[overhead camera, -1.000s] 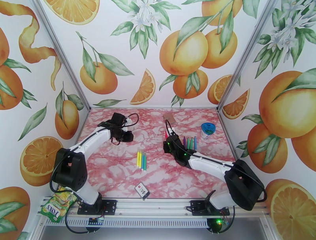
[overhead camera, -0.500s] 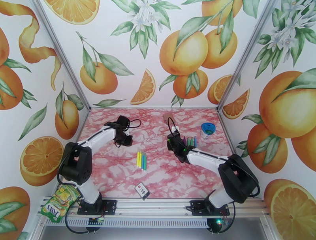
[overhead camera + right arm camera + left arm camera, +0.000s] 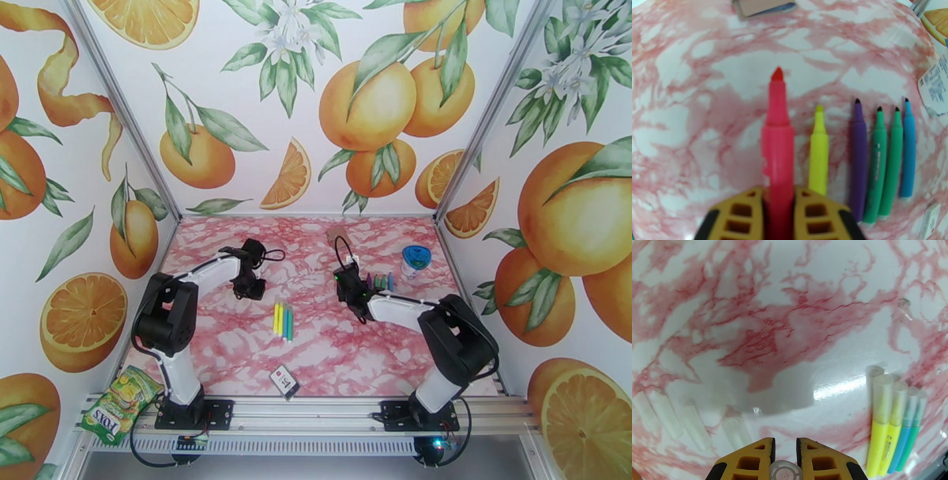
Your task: Open the pen caps
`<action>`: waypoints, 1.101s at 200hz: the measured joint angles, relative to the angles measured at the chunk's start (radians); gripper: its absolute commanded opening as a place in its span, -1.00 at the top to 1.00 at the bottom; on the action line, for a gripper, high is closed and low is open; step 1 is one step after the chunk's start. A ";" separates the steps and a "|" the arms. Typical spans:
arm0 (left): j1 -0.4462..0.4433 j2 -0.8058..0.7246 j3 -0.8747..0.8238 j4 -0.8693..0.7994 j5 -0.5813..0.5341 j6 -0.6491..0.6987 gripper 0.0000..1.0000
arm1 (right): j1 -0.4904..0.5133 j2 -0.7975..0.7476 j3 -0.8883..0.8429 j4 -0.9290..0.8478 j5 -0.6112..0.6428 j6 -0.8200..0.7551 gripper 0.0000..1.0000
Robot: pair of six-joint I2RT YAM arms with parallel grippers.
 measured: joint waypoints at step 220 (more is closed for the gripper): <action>-0.016 0.058 0.006 -0.020 -0.045 0.005 0.45 | -0.025 0.098 0.074 -0.099 -0.008 0.041 0.51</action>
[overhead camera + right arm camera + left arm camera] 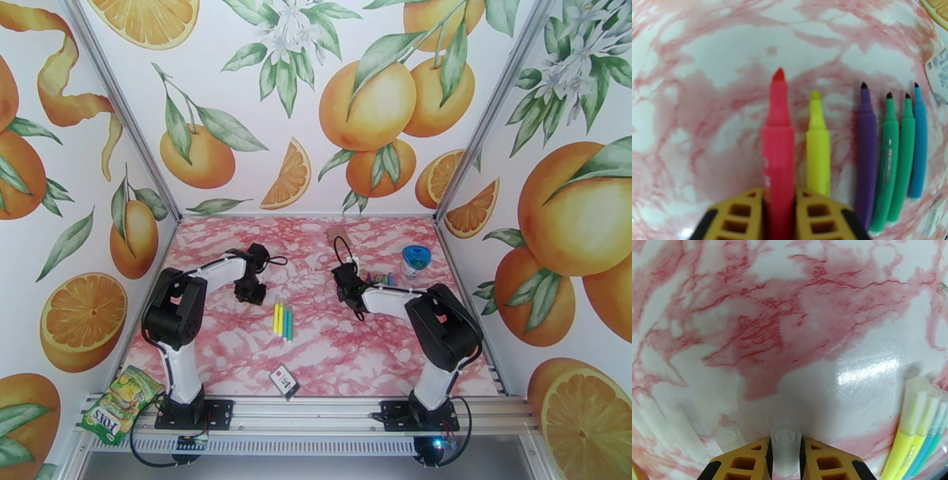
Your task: Open the pen caps
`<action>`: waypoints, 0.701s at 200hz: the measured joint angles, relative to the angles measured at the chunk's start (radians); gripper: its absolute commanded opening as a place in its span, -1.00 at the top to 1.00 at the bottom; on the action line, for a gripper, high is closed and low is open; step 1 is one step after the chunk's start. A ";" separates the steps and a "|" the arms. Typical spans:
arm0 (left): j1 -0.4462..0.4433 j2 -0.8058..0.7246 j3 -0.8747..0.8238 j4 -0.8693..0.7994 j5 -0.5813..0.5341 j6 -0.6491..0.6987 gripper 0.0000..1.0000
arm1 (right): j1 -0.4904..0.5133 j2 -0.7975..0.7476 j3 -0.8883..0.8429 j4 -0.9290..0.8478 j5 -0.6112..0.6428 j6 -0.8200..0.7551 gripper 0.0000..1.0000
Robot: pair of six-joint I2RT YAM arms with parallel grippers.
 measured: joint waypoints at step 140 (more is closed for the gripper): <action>0.000 -0.066 0.007 -0.002 0.032 0.000 0.37 | 0.000 -0.076 -0.019 -0.023 -0.027 -0.020 0.15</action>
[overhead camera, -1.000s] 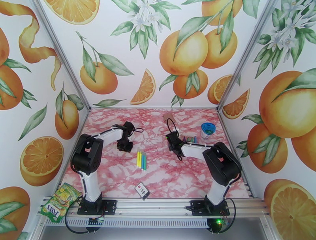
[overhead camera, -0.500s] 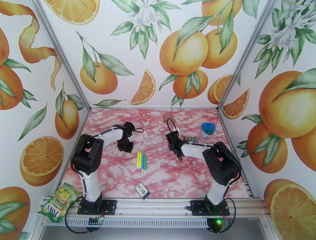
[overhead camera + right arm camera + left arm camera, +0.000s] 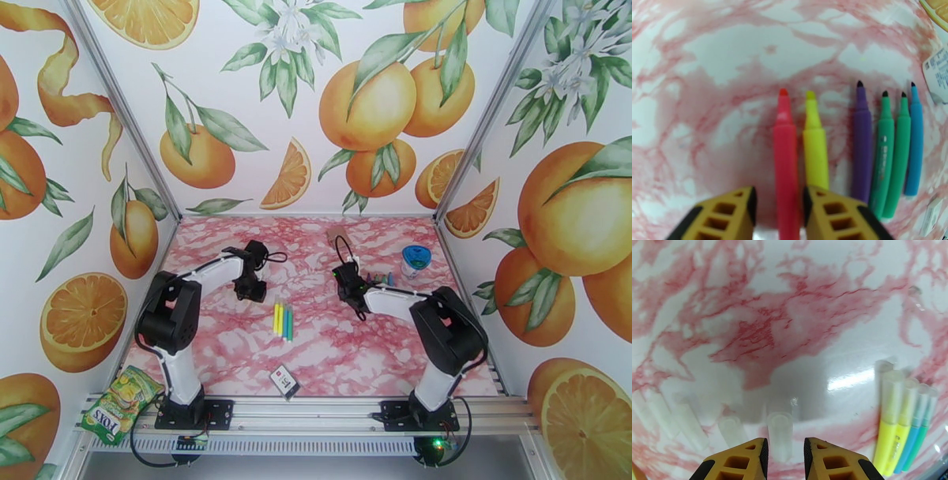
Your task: Open the pen caps
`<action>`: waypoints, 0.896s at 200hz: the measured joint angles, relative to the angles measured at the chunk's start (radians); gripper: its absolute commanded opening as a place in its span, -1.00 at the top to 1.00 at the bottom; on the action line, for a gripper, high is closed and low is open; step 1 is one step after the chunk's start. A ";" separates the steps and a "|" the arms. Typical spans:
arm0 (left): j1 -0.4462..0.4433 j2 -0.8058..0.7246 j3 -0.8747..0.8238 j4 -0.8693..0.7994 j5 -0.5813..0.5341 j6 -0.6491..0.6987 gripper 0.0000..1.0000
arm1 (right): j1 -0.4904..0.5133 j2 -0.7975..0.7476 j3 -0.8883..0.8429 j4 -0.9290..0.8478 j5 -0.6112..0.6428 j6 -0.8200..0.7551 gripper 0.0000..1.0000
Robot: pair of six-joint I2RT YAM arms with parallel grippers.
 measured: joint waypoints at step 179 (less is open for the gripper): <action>0.070 -0.260 -0.138 0.264 0.179 -0.087 -0.21 | 0.300 -0.130 -0.012 -0.001 -0.316 -0.037 0.06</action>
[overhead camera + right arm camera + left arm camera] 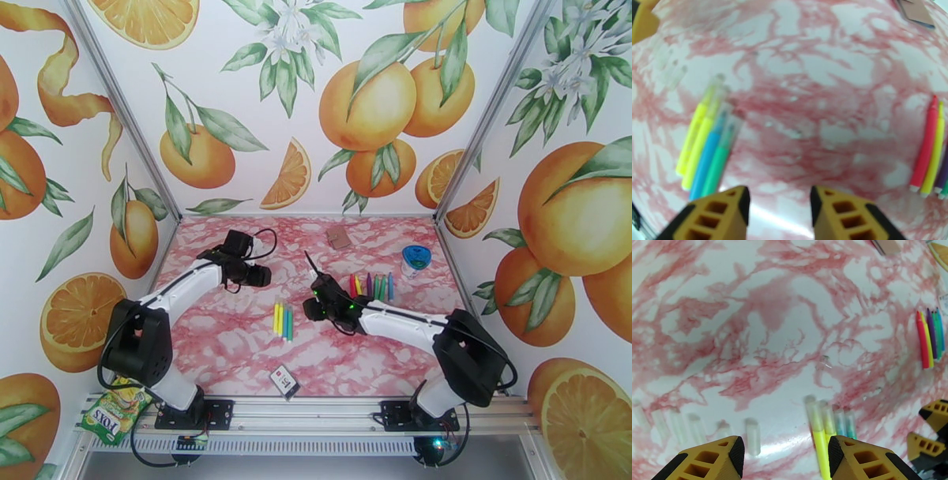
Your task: Open the pen caps
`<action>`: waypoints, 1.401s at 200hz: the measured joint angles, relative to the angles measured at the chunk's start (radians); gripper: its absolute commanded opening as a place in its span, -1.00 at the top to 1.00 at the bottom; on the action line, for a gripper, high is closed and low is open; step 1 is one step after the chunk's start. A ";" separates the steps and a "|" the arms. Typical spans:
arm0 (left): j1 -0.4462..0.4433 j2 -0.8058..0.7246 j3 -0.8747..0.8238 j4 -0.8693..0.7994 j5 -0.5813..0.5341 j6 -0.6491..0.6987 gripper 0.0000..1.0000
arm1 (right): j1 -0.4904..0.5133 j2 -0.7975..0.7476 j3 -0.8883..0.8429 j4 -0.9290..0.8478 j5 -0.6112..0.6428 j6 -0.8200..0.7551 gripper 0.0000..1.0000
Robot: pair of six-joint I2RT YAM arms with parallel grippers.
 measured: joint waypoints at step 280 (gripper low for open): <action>0.086 -0.076 -0.115 0.095 0.032 -0.025 -0.23 | 0.083 0.257 0.153 -0.014 -0.076 0.035 0.07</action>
